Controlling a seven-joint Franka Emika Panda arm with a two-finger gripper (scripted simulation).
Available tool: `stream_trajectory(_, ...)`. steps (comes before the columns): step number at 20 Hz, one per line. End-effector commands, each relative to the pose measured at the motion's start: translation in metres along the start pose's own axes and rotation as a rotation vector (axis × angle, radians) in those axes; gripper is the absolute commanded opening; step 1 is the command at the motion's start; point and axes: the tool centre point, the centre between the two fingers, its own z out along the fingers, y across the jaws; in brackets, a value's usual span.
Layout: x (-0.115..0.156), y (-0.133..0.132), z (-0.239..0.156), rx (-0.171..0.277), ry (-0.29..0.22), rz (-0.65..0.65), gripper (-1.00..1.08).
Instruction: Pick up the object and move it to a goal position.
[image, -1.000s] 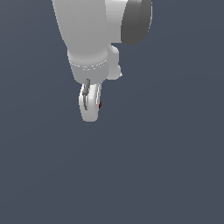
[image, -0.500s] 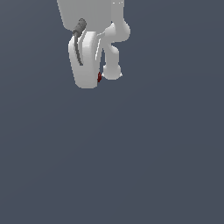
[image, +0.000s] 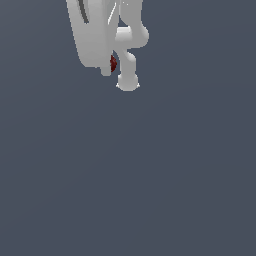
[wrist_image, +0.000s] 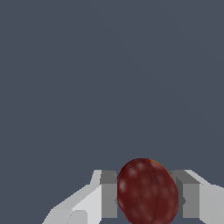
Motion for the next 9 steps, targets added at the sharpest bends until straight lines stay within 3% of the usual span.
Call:
stream_trajectory(1,-0.0006,-0.0002,-0.0071,-0.001,0.000,0.000,-1.00)
stream_trajectory(9,-0.0013,-0.0008,-0.0153,-0.001,0.000,-0.001,-1.00)
